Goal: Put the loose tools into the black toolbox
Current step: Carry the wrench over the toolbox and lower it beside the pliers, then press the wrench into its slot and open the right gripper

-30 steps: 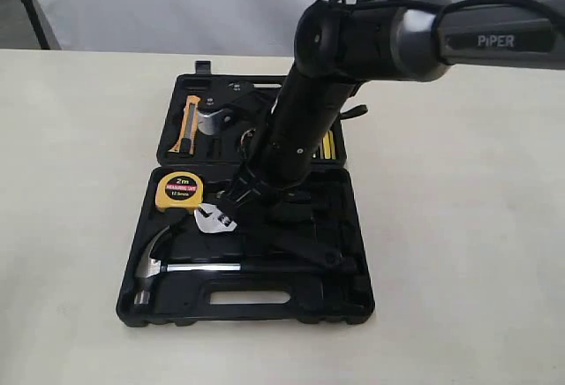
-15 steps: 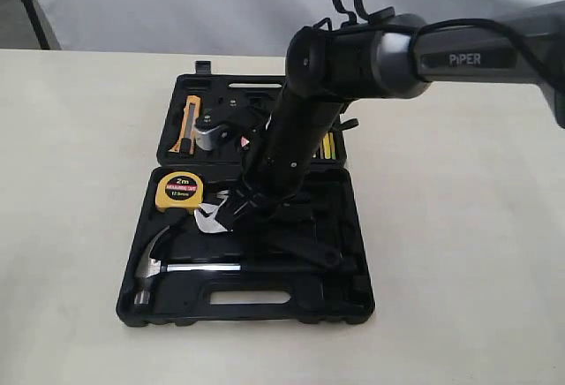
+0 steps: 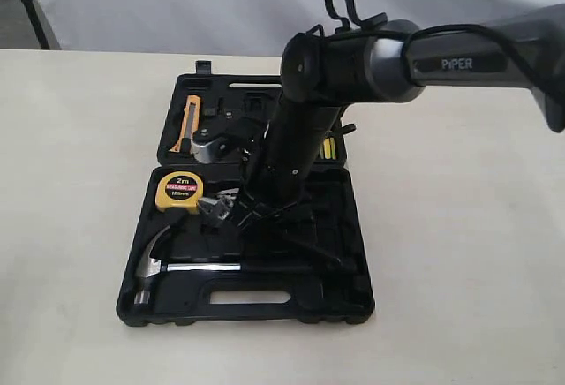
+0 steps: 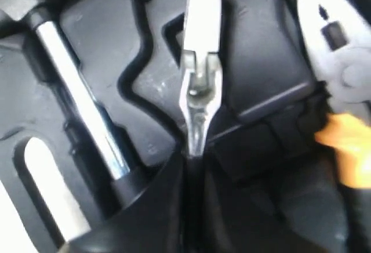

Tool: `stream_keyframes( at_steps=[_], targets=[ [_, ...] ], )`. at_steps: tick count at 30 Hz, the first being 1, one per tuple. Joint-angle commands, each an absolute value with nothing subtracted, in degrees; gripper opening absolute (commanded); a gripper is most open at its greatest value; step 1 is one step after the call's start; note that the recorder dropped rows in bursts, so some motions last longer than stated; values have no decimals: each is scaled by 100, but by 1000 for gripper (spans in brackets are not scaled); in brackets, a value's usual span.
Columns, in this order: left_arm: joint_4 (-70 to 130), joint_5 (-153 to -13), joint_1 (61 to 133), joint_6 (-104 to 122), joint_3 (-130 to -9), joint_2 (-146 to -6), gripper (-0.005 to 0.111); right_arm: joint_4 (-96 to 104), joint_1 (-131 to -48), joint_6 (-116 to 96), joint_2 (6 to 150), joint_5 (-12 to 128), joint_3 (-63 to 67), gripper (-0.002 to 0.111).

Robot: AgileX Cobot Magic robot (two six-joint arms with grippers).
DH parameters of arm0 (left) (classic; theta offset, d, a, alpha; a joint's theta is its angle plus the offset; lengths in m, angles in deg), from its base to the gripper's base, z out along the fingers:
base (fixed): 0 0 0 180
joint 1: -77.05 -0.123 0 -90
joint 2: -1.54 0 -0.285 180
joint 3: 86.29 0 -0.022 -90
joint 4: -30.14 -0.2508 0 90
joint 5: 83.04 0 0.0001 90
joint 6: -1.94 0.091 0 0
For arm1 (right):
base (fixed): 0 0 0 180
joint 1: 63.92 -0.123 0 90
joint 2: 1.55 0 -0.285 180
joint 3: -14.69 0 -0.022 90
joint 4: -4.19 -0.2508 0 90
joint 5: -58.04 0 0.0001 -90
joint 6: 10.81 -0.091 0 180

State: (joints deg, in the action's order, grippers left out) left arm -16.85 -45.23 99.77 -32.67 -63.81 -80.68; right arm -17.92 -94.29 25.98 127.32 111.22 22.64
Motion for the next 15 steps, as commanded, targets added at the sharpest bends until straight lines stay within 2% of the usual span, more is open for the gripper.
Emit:
stream_keyframes(
  at_steps=[1,7,12,15],
  targets=[
    [-1607,-4620,9958,-3325,-6327,-8023,1,-1602,-9432,2709,12193,11049,2272,-1],
    [-1607,-4620,9958,-3325,-6327,-8023,1,-71,-9966,2010,11939,10443,2044,-1],
    [-1607,-4620,9958,-3325,-6327,-8023,1,2312,-10620,249,11723,9002,1165,-1],
    [-1607,-4620,9958,-3325,-6327,-8023,1,3638,-10887,-885,11723,8658,793,-1]
  ],
)
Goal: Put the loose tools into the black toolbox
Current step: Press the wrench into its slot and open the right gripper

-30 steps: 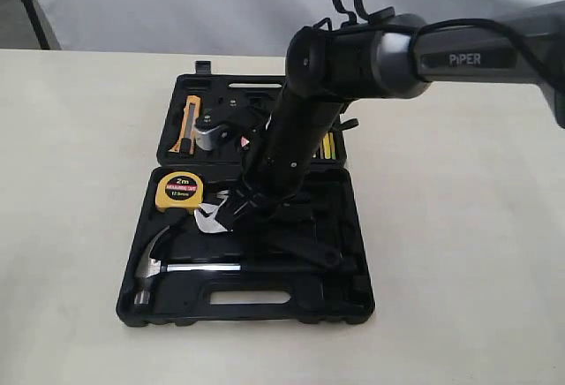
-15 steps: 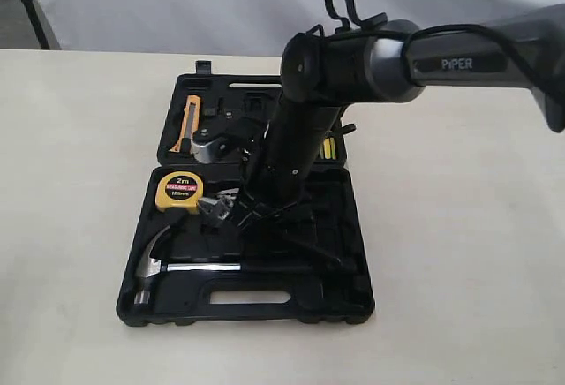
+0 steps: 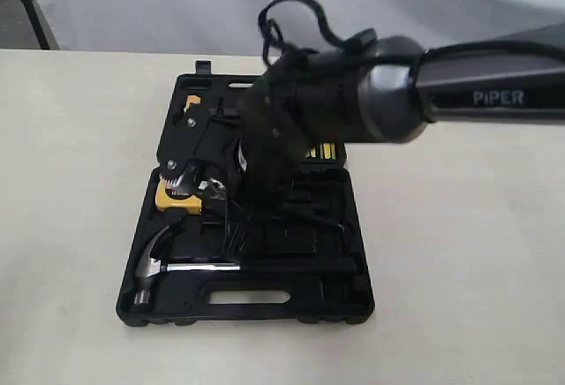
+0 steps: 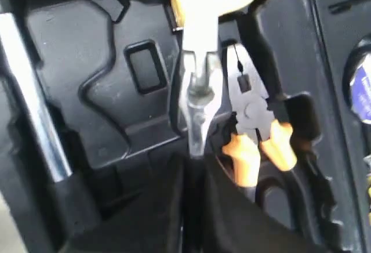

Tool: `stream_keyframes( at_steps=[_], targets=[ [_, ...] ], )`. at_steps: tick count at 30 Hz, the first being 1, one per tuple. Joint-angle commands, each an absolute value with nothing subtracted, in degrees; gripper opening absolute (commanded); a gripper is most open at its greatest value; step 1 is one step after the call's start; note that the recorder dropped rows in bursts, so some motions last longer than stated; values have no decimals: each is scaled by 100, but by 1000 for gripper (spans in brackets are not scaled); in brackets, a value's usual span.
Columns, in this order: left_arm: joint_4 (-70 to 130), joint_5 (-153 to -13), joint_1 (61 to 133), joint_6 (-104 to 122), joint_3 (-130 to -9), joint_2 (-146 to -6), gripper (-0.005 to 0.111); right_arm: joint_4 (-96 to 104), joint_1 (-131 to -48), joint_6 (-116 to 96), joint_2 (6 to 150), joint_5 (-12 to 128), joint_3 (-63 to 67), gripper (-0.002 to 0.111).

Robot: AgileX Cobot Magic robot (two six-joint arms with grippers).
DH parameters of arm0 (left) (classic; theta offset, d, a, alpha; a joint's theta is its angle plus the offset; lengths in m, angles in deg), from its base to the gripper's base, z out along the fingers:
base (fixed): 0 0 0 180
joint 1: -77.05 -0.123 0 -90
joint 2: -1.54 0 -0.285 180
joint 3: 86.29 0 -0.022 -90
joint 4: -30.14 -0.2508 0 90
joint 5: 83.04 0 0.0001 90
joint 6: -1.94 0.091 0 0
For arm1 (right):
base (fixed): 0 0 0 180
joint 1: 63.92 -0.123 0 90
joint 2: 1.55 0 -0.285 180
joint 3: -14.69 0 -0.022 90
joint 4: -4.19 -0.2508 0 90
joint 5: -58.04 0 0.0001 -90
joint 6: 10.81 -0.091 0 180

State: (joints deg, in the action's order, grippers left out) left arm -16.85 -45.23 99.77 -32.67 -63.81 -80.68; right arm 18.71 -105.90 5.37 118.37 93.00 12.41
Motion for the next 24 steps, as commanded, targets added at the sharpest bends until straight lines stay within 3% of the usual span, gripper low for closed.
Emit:
stream_keyframes(
  at_steps=[1,5,15,17,22,24],
  targets=[
    [-1607,-4620,9958,-3325,-6327,-8023,1,4030,-10941,-1224,11723,8597,694,-1],
    [-1607,-4620,9958,-3325,-6327,-8023,1,5303,-11036,-2534,11723,8515,329,0],
    [-1607,-4620,9958,-3325,-6327,-8023,1,5304,-11036,-2895,11723,8249,46,0],
    [-1607,-4620,9958,-3325,-6327,-8023,1,5206,-11036,-2898,11723,8260,46,6],
    [-1607,-4620,9958,-3325,-6327,-8023,1,5048,-11036,-2806,11723,8291,46,42],
    [-1607,-4620,9958,-3325,-6327,-8023,1,5048,-11036,-2750,11723,8371,46,50]
  ],
)
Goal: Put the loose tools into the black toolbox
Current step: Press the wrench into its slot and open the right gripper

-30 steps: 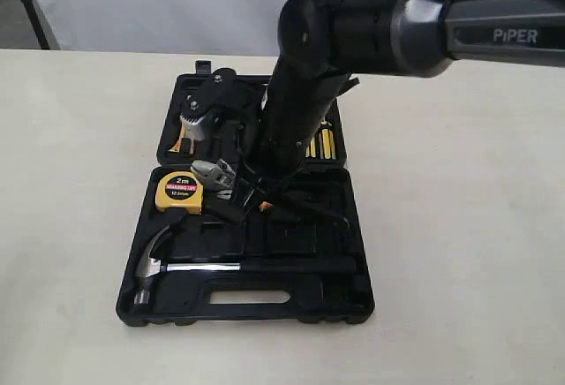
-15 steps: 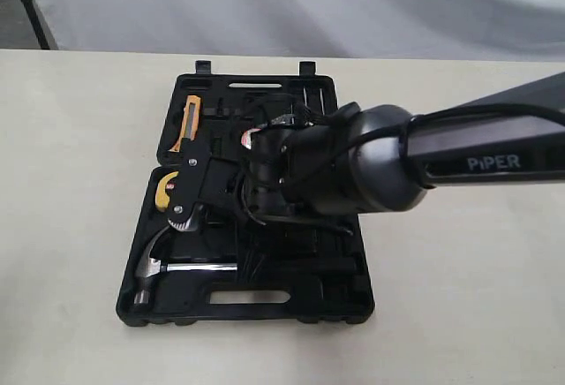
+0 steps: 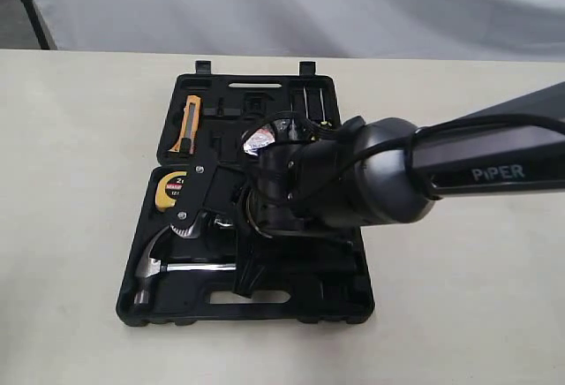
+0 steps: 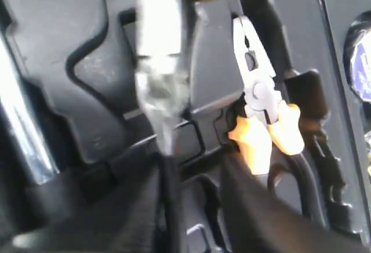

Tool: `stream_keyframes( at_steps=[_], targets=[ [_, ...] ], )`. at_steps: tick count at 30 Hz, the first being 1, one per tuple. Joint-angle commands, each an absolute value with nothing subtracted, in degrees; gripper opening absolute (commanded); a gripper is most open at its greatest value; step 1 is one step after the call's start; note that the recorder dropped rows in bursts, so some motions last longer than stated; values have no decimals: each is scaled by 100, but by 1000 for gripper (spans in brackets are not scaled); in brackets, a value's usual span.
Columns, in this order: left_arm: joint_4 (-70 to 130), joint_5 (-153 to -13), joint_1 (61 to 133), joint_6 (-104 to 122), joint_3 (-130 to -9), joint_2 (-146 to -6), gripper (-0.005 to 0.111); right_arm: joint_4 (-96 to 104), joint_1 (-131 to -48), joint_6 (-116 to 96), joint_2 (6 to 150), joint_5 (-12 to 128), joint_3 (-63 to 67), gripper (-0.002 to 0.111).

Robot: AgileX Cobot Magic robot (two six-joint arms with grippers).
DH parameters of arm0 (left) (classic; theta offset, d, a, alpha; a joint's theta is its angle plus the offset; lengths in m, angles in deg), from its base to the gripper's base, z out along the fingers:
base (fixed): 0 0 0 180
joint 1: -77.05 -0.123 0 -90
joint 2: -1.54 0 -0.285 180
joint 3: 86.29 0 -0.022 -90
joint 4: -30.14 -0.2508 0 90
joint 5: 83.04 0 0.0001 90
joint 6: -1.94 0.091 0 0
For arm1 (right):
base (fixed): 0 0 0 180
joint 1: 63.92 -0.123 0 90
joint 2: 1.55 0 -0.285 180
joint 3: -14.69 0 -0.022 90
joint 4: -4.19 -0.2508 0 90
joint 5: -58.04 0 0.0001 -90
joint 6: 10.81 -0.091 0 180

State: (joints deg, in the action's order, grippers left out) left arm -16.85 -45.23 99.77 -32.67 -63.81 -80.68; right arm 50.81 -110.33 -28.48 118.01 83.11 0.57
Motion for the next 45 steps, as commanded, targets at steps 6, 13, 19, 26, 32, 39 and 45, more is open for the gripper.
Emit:
stream_keyframes(
  at_steps=[6,13,19,26,32,39,45],
  targets=[
    [-1607,-4620,9958,-3325,-6327,-8023,1,4913,-11036,-2750,11417,8511,187,54],
    [-1607,-4620,9958,-3325,-6327,-8023,1,3657,-10998,-2683,11041,8657,745,13],
    [-1607,-4620,9958,-3325,-6327,-8023,1,2112,-10998,-1465,11777,9708,1241,0],
    [-1607,-4620,9958,-3325,-6327,-8023,1,1743,-10998,-1390,12750,10160,2199,0],
    [-1607,-4620,9958,-3325,-6327,-8023,1,1729,-10998,-1376,12689,11075,2721,0],
    [-1607,-4620,9958,-3325,-6327,-8023,1,1410,-10998,-1463,12926,10454,3130,0],
    [-1607,-4620,9958,-3325,-6327,-8023,1,1481,-10920,-1562,13284,10326,3130,0]
  ],
)
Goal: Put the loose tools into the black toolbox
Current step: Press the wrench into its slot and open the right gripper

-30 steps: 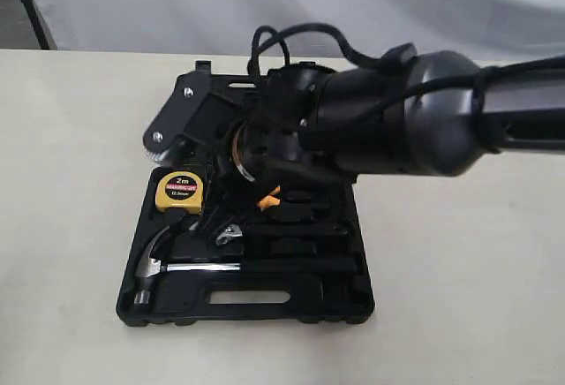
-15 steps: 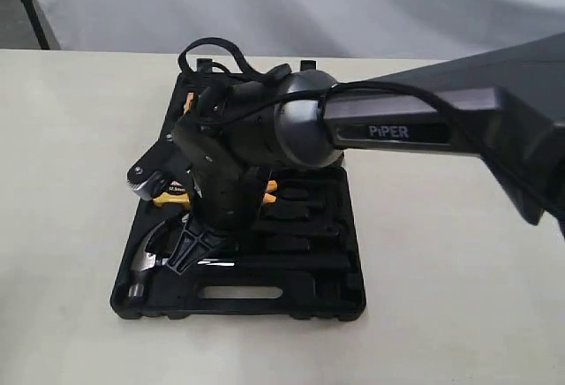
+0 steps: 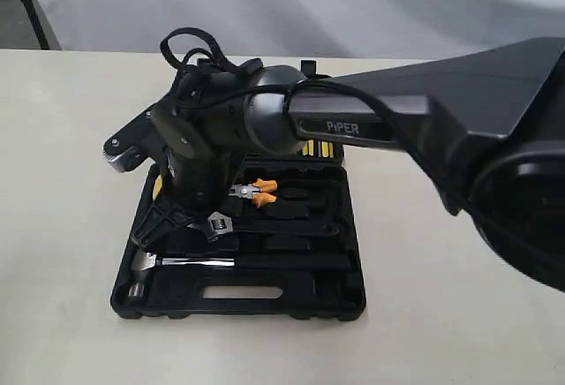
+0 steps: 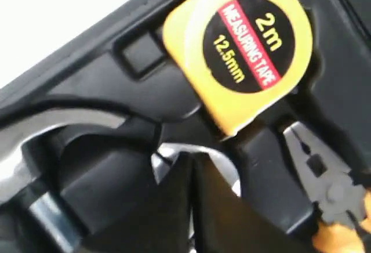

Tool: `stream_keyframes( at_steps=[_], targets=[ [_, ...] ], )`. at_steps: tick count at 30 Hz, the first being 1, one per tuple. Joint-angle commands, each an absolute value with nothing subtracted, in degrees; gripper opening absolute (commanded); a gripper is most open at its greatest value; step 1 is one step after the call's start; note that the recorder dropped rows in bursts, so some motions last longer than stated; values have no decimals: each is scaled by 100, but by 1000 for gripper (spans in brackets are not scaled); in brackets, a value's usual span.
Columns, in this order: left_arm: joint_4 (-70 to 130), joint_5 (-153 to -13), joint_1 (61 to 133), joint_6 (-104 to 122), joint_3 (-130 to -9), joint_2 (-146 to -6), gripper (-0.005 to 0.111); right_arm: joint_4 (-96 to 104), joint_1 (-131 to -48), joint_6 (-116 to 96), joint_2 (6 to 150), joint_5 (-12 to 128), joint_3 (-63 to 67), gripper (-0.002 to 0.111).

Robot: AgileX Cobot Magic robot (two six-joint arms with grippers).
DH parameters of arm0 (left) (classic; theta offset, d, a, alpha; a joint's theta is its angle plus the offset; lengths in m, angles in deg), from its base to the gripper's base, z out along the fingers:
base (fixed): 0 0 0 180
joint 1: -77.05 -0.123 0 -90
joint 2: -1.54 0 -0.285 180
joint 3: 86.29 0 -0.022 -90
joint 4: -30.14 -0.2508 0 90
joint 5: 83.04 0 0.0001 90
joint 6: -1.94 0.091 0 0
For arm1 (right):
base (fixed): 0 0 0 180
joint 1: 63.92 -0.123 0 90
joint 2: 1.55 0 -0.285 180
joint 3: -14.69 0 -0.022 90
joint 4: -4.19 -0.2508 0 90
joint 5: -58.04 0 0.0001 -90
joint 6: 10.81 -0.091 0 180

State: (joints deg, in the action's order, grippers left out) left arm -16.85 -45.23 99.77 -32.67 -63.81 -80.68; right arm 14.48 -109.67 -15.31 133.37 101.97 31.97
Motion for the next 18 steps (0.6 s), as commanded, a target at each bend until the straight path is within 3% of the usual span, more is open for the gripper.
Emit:
stream_keyframes(
  at_steps=[1,10,18],
  targets=[
    [-1607,-4620,9958,-3325,-6327,-8023,1,1481,-10920,-1562,13149,10316,3130,0],
    [-1607,-4620,9958,-3325,-6327,-8023,1,1615,-10716,-1576,12355,11230,3130,0],
    [-1607,-4620,9958,-3325,-6327,-8023,1,-307,-9577,-955,11458,11640,2477,-1]
  ],
)
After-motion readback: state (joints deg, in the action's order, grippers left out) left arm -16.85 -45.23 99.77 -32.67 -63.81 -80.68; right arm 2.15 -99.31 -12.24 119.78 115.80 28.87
